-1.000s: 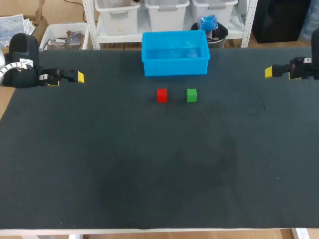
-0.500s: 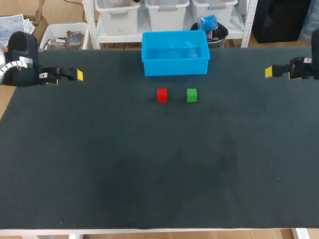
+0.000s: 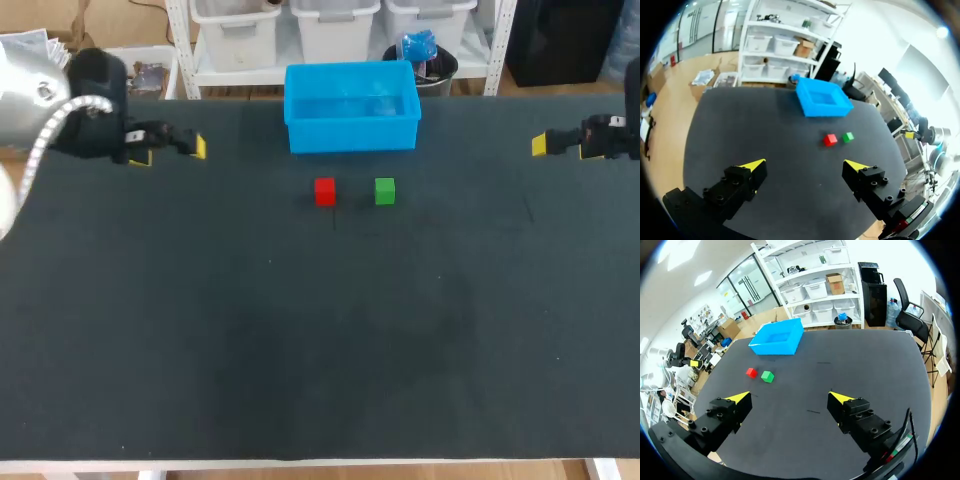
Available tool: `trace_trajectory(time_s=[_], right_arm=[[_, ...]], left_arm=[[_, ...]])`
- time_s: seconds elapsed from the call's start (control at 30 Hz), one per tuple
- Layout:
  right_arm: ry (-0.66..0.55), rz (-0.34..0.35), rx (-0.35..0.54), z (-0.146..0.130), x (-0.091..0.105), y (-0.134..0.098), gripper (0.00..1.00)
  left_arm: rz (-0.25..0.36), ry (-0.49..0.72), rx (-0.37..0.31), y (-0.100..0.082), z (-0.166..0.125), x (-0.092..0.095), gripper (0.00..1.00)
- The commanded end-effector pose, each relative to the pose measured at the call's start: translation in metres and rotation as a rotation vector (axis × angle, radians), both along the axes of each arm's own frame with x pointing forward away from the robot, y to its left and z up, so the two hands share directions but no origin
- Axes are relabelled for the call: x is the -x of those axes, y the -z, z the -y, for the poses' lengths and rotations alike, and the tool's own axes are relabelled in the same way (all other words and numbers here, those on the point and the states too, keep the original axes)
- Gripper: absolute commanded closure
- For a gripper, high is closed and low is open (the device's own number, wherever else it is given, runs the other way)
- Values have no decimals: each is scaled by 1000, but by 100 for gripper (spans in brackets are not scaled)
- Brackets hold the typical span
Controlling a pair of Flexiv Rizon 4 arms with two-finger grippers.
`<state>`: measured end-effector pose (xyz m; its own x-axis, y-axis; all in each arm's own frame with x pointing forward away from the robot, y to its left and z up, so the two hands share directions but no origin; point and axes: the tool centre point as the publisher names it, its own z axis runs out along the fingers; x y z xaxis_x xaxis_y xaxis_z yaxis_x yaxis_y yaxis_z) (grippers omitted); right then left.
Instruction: Use the left arm to pick the red cube and place it into the blue plastic box first, then use the right arm to grasp the green cube and put it into the same blue plastic box after the first action is fully finished.
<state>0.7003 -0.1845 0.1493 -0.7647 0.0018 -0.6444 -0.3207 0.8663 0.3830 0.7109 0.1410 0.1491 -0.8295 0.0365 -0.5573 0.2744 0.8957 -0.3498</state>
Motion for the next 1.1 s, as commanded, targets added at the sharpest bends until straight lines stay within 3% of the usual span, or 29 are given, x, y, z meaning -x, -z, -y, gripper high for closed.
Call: trace_trajectory(time_s=[0.03, 0.13, 0.27, 1.0, 1.1], right_arm=[[-1, 0, 0, 0, 0, 0, 0], [-1, 0, 0, 0, 0, 0, 0], [-1, 0, 0, 0, 0, 0, 0], [-1, 0, 0, 0, 0, 0, 0], [-1, 0, 0, 0, 0, 0, 0]], left_arm=[[-66, -124, -236, 3, 16, -11, 0], [-68, -117, -242, 6, 21, -11, 0], [-73, -55, -154, 3, 25, -7, 0], [-73, -55, -154, 3, 25, -7, 0], [-108, -78, -195, 4, 41, -14, 0]])
